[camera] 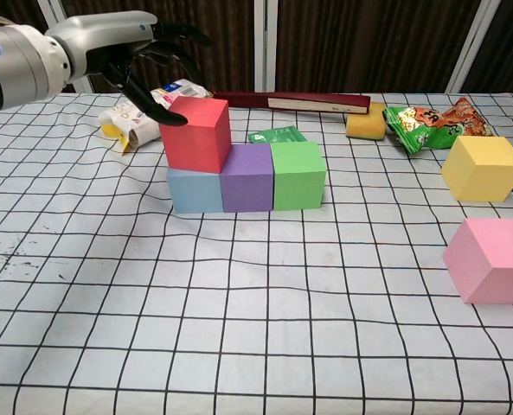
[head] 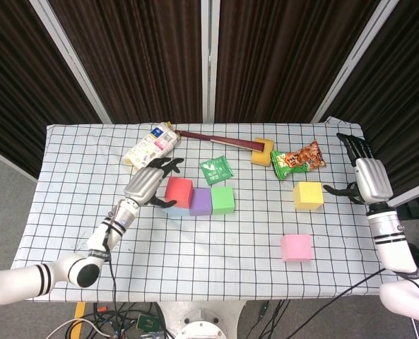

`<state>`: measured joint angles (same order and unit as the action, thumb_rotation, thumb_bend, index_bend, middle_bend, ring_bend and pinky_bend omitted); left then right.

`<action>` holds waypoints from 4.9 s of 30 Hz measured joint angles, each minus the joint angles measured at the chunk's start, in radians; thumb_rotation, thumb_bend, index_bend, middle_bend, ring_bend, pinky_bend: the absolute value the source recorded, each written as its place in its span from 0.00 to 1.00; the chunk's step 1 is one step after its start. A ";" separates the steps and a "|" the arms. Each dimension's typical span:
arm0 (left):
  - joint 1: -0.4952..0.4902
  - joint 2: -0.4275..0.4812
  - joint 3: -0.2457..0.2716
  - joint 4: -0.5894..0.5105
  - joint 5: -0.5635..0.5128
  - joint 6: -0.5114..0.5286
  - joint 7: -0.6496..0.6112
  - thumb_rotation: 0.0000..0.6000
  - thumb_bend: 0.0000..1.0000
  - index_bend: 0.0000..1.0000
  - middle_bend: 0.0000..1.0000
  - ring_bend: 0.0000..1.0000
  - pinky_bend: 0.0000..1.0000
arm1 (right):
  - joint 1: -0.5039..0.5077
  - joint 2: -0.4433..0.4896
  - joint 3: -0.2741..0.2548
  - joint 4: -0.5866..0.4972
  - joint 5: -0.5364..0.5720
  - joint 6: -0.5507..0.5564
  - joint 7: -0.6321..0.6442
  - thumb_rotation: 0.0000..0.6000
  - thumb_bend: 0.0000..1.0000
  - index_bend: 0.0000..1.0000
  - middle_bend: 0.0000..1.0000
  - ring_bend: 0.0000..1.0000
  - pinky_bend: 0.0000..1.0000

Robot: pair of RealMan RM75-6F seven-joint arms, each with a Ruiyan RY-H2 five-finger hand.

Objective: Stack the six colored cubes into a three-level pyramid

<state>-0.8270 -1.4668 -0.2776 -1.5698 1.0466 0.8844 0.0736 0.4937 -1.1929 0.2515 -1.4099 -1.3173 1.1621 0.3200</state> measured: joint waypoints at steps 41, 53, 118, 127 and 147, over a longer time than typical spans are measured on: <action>0.573 0.255 0.350 0.172 0.515 0.577 -0.485 1.00 0.03 0.13 0.20 0.07 0.12 | 0.500 -0.360 0.128 -0.207 0.631 -0.256 -0.629 1.00 0.00 0.00 0.10 0.00 0.00; 0.614 0.238 0.338 0.252 0.522 0.595 -0.576 1.00 0.03 0.13 0.20 0.07 0.12 | 0.649 -0.557 0.138 -0.143 0.787 -0.151 -0.784 1.00 0.00 0.00 0.08 0.00 0.00; 0.633 0.224 0.300 0.316 0.562 0.586 -0.625 1.00 0.03 0.13 0.19 0.07 0.12 | 0.601 -0.528 0.186 -0.020 0.593 -0.399 -0.637 1.00 0.15 0.00 0.39 0.00 0.00; 0.632 0.212 0.301 0.315 0.564 0.580 -0.591 1.00 0.03 0.13 0.19 0.07 0.12 | 0.577 -0.474 0.135 0.038 0.402 -0.484 -0.502 1.00 0.15 0.00 0.40 0.00 0.00; 0.630 0.210 0.300 0.316 0.563 0.578 -0.591 1.00 0.03 0.13 0.19 0.07 0.12 | 0.571 -0.524 0.086 0.089 0.373 -0.412 -0.472 1.00 0.16 0.00 0.41 0.00 0.00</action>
<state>-0.1970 -1.2569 0.0228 -1.2535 1.6100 1.4626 -0.5179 1.0651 -1.7165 0.3375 -1.3206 -0.9446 0.7503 -0.1523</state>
